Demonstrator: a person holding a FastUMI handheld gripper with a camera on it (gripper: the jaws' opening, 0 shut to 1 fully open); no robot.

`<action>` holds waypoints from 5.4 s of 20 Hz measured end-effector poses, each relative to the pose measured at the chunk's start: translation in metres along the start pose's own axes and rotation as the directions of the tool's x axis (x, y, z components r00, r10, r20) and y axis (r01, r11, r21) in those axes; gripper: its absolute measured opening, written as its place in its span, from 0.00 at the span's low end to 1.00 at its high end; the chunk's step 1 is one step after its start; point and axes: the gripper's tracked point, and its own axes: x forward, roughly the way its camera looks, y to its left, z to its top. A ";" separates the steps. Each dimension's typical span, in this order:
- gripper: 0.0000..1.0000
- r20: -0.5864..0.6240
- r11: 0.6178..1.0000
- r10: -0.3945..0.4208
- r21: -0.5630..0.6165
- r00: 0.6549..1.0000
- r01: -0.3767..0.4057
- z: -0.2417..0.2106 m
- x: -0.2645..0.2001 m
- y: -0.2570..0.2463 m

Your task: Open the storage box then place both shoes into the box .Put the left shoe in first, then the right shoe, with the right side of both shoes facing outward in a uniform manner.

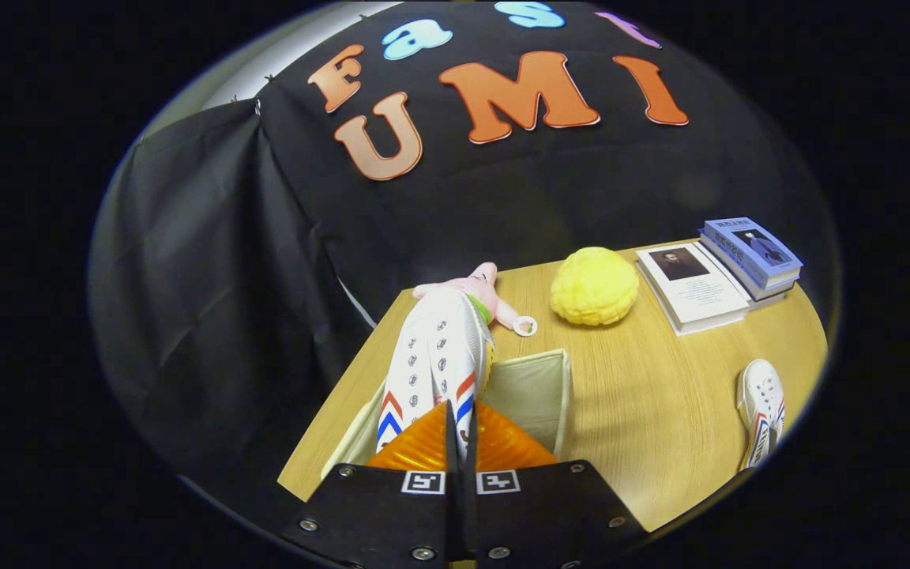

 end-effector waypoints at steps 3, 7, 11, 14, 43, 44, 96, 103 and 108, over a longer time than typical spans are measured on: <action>0.00 -0.028 0.999 0.033 -0.002 0.999 -0.033 -0.017 0.003 0.011; 0.00 -0.072 0.999 0.033 0.002 0.997 -0.033 -0.036 -0.005 0.014; 0.01 -0.130 0.998 -0.004 0.057 0.991 0.012 -0.053 -0.004 0.013; 0.08 -0.135 0.999 0.030 0.030 0.990 -0.026 -0.055 -0.004 0.025; 0.98 0.070 0.891 -0.453 -0.004 0.889 0.454 -0.025 -0.143 -0.310; 0.98 0.056 0.882 -0.471 -0.001 0.881 0.471 -0.033 -0.144 -0.325; 0.00 0.007 0.946 -0.319 0.064 0.948 0.318 0.002 -0.065 -0.041; 0.00 -0.009 0.925 -0.377 0.032 0.926 0.377 -0.031 -0.051 -0.035; 0.03 -0.031 0.921 -0.389 0.013 0.921 0.390 -0.050 -0.044 -0.033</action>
